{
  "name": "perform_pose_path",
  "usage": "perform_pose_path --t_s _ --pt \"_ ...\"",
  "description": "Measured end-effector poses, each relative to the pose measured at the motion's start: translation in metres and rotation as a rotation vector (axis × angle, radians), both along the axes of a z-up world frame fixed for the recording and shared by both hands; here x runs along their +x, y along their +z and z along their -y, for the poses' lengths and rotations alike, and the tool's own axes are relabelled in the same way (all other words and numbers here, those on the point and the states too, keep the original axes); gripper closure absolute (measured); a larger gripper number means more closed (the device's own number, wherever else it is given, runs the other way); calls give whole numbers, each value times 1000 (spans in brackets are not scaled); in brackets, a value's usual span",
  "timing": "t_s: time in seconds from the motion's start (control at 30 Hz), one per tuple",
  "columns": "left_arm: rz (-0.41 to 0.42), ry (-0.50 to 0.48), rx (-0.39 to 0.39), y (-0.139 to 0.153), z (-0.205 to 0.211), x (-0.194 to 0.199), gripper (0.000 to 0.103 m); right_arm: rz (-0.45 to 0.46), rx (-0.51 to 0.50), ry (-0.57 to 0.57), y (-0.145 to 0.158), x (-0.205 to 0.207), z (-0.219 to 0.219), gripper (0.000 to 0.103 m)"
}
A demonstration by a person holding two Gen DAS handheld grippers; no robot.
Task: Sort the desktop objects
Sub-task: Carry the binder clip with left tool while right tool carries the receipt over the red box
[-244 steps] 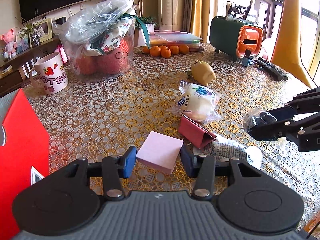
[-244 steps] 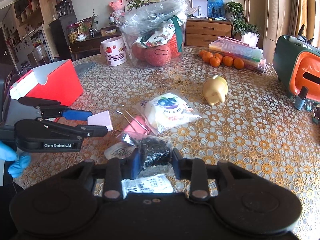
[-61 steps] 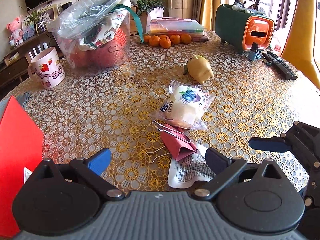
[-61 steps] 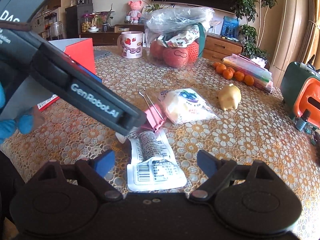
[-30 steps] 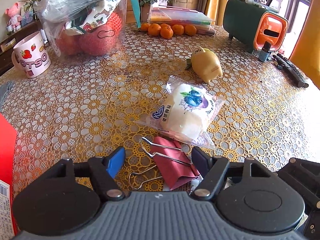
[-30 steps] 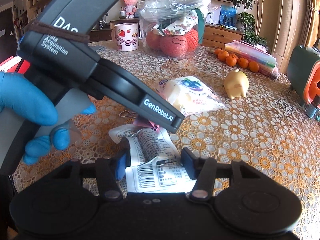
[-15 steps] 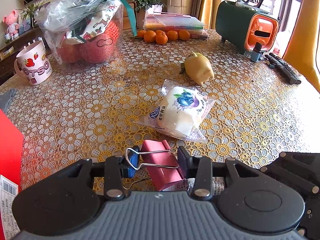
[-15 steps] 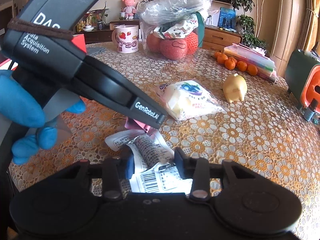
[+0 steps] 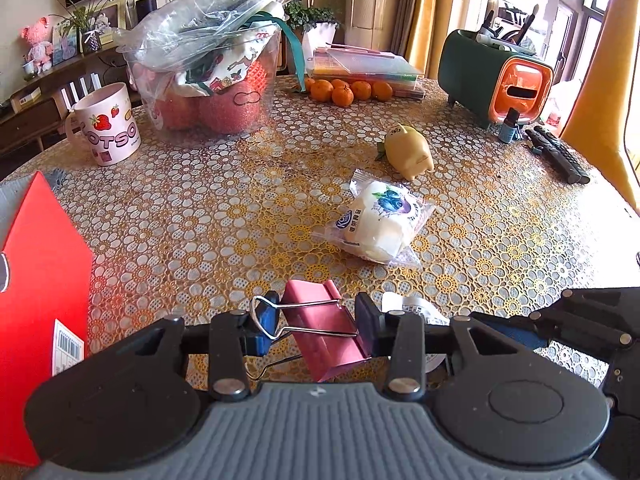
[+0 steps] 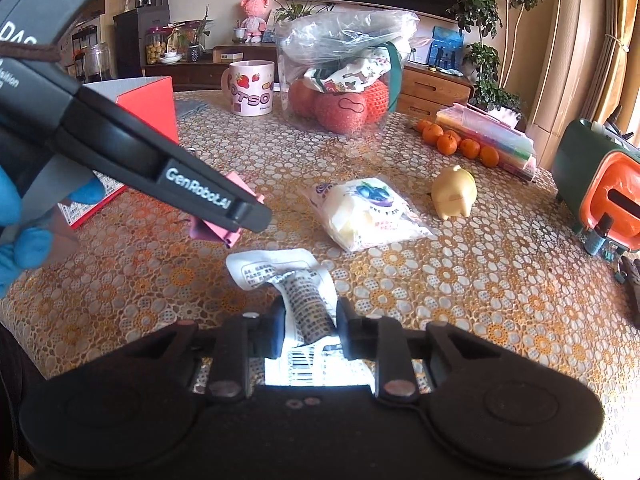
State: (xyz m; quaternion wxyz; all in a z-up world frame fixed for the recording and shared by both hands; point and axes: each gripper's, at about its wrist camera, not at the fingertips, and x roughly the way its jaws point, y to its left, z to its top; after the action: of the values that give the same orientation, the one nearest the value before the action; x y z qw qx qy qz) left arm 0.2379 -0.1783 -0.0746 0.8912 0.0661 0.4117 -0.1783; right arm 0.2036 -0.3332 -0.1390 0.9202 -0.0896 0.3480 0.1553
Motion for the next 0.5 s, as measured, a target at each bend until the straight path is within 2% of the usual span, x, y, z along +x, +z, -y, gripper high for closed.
perform_pose_path --t_s 0.2,0.5 --pt "6 4 -15 14 -16 -17 63 15 -5 -10 12 -11 -4 85" --pt "-1 11 -54 36 -46 -43 63 8 33 -44 32 -23 -4 85"
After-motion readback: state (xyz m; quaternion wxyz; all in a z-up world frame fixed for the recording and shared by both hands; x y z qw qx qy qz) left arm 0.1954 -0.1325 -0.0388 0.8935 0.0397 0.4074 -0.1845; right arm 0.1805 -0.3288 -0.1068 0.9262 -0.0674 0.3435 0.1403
